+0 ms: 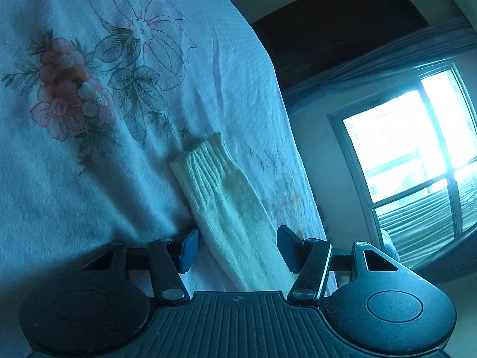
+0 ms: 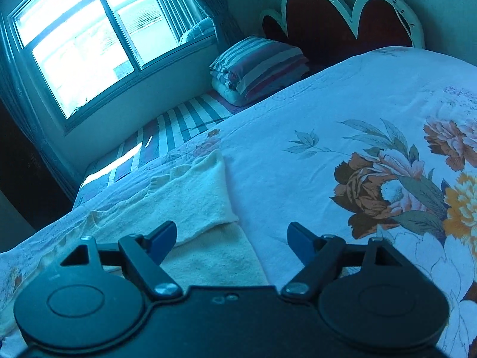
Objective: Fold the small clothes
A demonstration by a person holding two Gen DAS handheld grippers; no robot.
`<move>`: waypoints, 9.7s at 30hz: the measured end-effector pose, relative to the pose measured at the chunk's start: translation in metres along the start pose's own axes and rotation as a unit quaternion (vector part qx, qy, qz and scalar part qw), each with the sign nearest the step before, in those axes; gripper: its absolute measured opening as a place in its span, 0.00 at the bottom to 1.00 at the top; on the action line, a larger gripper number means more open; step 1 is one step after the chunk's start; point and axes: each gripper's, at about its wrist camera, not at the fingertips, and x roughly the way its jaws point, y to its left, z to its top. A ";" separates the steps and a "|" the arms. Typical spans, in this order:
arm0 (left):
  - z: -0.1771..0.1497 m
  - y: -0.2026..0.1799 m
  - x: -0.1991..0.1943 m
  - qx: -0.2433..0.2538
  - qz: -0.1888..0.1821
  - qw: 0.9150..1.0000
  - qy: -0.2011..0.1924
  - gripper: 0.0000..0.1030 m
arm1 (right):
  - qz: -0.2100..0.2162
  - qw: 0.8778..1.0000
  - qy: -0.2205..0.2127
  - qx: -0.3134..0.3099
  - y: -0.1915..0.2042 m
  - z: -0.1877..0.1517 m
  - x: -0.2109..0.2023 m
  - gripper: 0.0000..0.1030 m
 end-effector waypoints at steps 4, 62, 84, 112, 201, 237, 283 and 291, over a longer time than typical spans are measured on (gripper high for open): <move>0.004 -0.006 0.014 0.014 -0.005 1.000 -0.005 0.52 | -0.007 1.000 -0.009 -0.001 0.007 0.000 -0.002 0.79; -0.267 -0.189 0.001 0.454 0.001 0.885 0.099 0.76 | 0.126 0.990 0.048 0.039 -0.008 0.010 0.065 0.57; -0.261 -0.187 0.030 0.477 0.000 0.873 0.103 0.77 | 0.147 0.985 0.089 -0.019 0.102 0.000 0.116 0.05; -0.268 -0.187 0.030 0.487 0.016 0.870 0.081 0.77 | 0.099 0.993 0.060 0.004 0.027 0.028 0.115 0.05; -0.265 0.025 -0.267 0.212 -0.142 0.900 0.353 0.48 | 0.186 0.954 0.201 0.126 -0.173 -0.146 -0.187 0.32; -0.272 0.006 -0.251 0.272 -0.158 0.900 0.302 0.03 | 0.233 0.951 0.201 0.032 -0.152 -0.133 -0.171 0.05; -0.233 -0.232 0.084 0.276 -0.150 0.914 0.258 0.04 | 0.282 0.948 0.143 0.039 -0.034 0.098 0.156 0.05; -0.211 -0.236 0.102 0.302 -0.132 0.924 0.193 0.59 | 0.251 0.955 0.126 0.093 -0.057 0.112 0.205 0.29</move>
